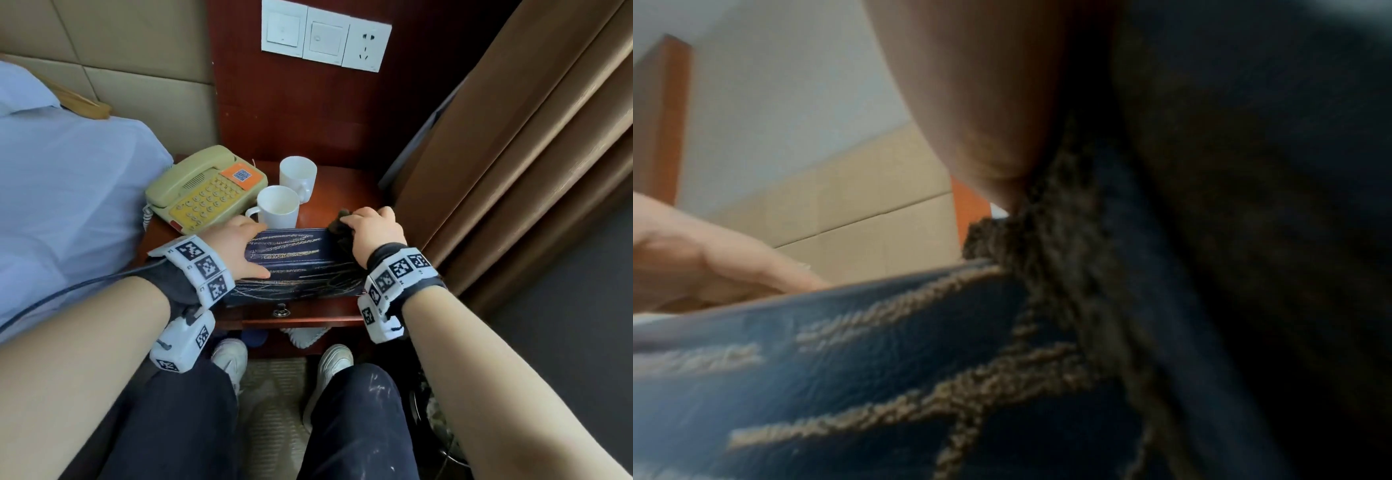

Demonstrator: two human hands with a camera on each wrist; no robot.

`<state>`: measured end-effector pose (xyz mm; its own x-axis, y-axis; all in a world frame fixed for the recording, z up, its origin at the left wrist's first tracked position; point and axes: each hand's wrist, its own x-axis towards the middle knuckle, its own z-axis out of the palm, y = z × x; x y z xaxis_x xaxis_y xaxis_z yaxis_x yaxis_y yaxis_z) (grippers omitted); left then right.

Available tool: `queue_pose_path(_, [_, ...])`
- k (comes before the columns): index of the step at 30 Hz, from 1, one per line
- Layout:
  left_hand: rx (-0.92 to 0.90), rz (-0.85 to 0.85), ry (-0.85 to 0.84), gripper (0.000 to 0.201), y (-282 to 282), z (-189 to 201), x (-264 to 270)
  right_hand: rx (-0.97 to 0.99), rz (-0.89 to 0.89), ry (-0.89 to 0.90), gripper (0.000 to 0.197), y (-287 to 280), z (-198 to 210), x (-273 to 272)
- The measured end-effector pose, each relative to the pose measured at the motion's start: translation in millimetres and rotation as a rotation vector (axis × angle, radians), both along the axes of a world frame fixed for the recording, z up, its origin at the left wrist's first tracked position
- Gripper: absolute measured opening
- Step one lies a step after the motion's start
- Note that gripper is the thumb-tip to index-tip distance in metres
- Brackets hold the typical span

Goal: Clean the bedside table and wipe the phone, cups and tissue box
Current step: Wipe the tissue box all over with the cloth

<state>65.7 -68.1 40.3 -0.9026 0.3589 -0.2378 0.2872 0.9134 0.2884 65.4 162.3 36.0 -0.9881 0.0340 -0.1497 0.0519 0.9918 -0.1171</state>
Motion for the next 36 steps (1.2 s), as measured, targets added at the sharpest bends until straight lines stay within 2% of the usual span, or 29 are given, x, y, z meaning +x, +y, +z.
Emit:
queue_pose_path(4, [0.057, 0.002, -0.03, 0.085, -11, -1, -2, 0.067, 0.187, 0.053, 0.054, -15, -1, 14])
queue_pose_path(6, [0.07, 0.01, -0.02, 0.084, -10, -3, -2, 0.06, 0.391, 0.039, 0.056, -27, -3, 27])
queue_pose_path(8, [0.092, 0.01, -0.022, 0.084, -12, -5, -2, 0.063, 0.589, -0.018, 0.049, -30, 9, 34])
queue_pose_path(9, [0.108, 0.013, -0.027, 0.084, -13, -7, -1, 0.065, 0.632, -0.048, 0.046, -27, 19, 31])
queue_pose_path(10, [0.122, 0.015, -0.026, 0.083, -13, -8, -2, 0.053, 0.609, -0.059, 0.045, -25, 29, 24])
queue_pose_path(12, [0.129, 0.014, -0.02, 0.083, -14, -8, -3, 0.003, 0.423, 0.013, 0.045, -20, 37, 7])
queue_pose_path(14, [0.125, 0.013, -0.021, 0.083, -15, -9, -5, -0.032, 0.191, 0.061, 0.045, -26, 25, -4])
queue_pose_path(16, [0.118, 0.014, -0.017, 0.083, -15, -10, -6, 0.003, 0.093, 0.012, 0.046, -41, 6, -2])
queue_pose_path(18, [0.112, 0.016, -0.014, 0.084, -16, -10, -6, 0.071, 0.174, 0.002, 0.054, -51, -4, 9])
queue_pose_path(20, [0.122, 0.019, -0.011, 0.083, -16, -11, -6, 0.037, 0.365, 0.054, 0.057, -56, -7, 22])
queue_pose_path(22, [0.151, 0.017, -0.015, 0.08, -16, -10, -5, -0.055, 0.562, 0.051, 0.049, -56, -1, 34])
queue_pose_path(23, [0.158, 0.016, -0.017, 0.08, -16, -10, -4, -0.067, 0.606, 0.01, 0.044, -53, 6, 34])
queue_pose_path(25, [0.156, 0.022, -0.018, 0.081, -16, -9, -3, -0.053, 0.552, -0.044, 0.045, -47, 19, 24])
queue_pose_path(28, [0.177, 0.023, -0.012, 0.078, -17, -8, -4, -0.073, 0.227, 0.043, 0.047, -49, 28, 2])
queue_pose_path(30, [0.184, 0.028, -0.015, 0.082, -19, -9, -4, -0.066, 0.093, -0.003, 0.048, -63, 18, 3])
queue_pose_path(33, [0.204, 0.062, -0.017, 0.091, -27, -13, -2, -0.041, 0.093, 0.018, 0.052, -71, -1, 10])
queue_pose_path(36, [0.275, 0.143, -0.069, 0.097, -40, -18, 2, -0.068, 0.083, 0.02, 0.052, -65, -2, 6])
